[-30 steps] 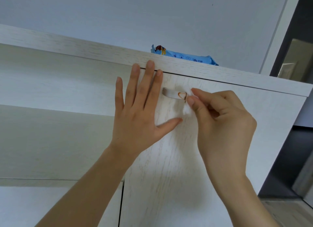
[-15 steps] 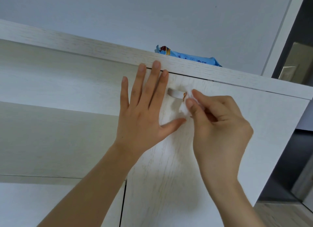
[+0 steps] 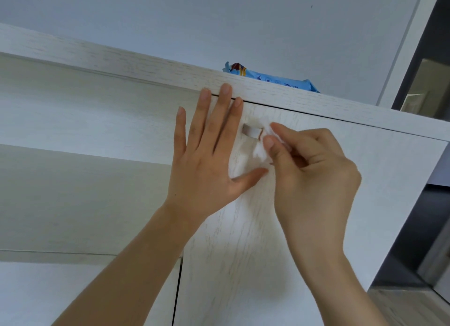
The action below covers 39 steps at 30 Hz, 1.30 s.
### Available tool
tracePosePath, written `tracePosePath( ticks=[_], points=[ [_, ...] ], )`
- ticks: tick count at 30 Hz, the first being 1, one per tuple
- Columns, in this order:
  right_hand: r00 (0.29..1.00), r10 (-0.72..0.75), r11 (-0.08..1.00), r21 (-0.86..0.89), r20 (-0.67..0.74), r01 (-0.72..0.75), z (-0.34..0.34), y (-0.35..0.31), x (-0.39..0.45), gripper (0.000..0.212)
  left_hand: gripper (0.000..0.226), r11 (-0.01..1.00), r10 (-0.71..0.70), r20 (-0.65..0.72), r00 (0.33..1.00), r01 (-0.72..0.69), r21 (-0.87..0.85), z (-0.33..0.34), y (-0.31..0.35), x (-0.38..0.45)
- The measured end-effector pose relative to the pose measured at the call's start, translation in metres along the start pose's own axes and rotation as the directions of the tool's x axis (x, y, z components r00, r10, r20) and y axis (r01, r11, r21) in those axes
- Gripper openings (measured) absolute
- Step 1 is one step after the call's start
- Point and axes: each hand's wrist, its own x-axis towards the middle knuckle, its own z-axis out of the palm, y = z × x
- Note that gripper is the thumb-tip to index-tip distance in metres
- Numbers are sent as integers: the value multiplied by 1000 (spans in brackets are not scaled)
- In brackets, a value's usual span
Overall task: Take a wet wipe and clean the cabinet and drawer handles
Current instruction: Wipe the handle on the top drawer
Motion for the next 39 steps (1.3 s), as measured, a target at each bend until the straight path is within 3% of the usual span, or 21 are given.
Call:
tracePosePath(
  ticks=[5, 12, 15, 20, 25, 30, 32, 36, 39],
  points=[
    [998, 44, 996, 82, -43, -40, -4, 1, -2, 22, 89, 1000, -2, 18, 1000, 3, -20, -3, 0, 1],
    [1000, 13, 999, 44, -27, -12, 9, -3, -3, 21, 82, 998, -16, 18, 1000, 17, -59, -4, 1, 2],
    [1000, -1, 999, 49, 22, 0, 10, -6, -3, 20, 78, 988, -38, 19, 999, 40, -151, -6, 1, 2],
    [994, 110, 977, 183, -6, -107, -1, -3, 0, 21, 90, 981, -46, 65, 997, 58, -188, -7, -2, 0],
    [999, 28, 998, 58, 19, -29, 7, -6, -2, 22, 88, 974, -62, 82, 995, 78, -211, -8, -1, 1],
    [999, 31, 997, 75, 40, -34, 14, -10, -5, 20, 81, 963, -89, 81, 993, 106, -247, -11, 0, 3],
    [996, 65, 990, 122, 56, -72, 14, -13, -9, 17, 80, 958, -91, 82, 993, 109, -264, -12, 1, 3],
    [979, 196, 957, 231, -60, -178, 0, -12, -16, 24, 90, 976, -59, 100, 993, 78, -202, -11, -2, 0],
    [968, 250, 942, 241, -38, -234, -4, -11, -14, 24, 91, 978, -58, 86, 995, 74, -196, -10, -2, 1]
  ],
)
